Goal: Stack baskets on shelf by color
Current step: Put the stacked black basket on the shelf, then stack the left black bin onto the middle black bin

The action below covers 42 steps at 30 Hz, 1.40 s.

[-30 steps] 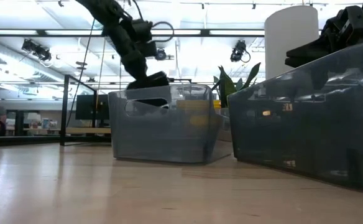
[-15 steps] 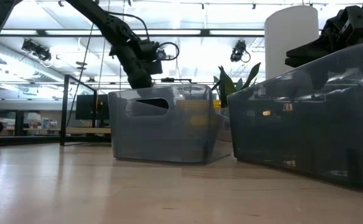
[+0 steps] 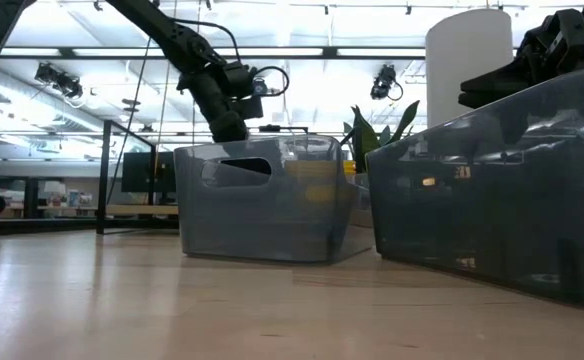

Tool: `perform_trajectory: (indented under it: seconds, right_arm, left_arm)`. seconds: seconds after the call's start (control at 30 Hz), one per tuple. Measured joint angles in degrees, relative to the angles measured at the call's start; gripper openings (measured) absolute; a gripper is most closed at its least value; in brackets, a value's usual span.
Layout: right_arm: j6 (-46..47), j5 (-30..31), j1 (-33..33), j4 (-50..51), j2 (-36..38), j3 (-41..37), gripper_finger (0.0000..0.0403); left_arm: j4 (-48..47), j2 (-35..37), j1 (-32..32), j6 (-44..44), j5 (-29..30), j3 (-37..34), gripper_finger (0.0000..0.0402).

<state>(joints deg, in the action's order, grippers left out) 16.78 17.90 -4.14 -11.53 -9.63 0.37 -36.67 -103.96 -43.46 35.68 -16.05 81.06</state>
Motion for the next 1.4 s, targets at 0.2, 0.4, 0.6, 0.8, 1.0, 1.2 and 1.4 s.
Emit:
perform_trajectory:
  seconds: [0.2, 0.4, 0.6, 0.8, 1.0, 1.2, 1.4]
  right_arm:
    - [0.0, -0.01, 0.0, 0.0, 0.0, -0.01, 0.0109]
    - [0.0, 0.01, 0.0, 0.0, 0.0, 0.0, 0.0109]
    - [0.0, 0.01, 0.0, 0.0, -0.01, 0.0, 0.0109]
    - [0.0, -0.01, 0.0, 0.01, -0.01, 0.01, 0.0109]
    - [0.0, 0.01, 0.0, 0.02, 0.0, 0.0, 0.0109]
    - [0.0, -0.01, 0.0, 0.02, 0.0, -0.01, 0.0109]
    - [0.0, 0.01, 0.0, 0.0, 0.0, -0.01, 0.0109]
  left_arm:
    - [-0.01, 0.02, 0.28, -2.96, 4.31, 0.0, 0.0078]
    - [-0.08, 0.04, 0.98, -3.61, 6.43, 0.0, 0.0158]
    - [-1.27, 1.48, 2.98, -6.21, 6.42, 0.0, 0.0194]
    - [-3.87, 4.46, 7.81, -9.68, 6.38, 0.0, 0.0173]
    - [-7.31, 5.42, 15.12, -14.91, 3.32, 0.0, 0.0153]
    - [-8.25, 5.44, 23.5, -19.99, 3.16, 0.0, 0.0142]
    - [-8.22, 5.44, 30.56, -27.96, 3.53, 0.0, 0.0142]
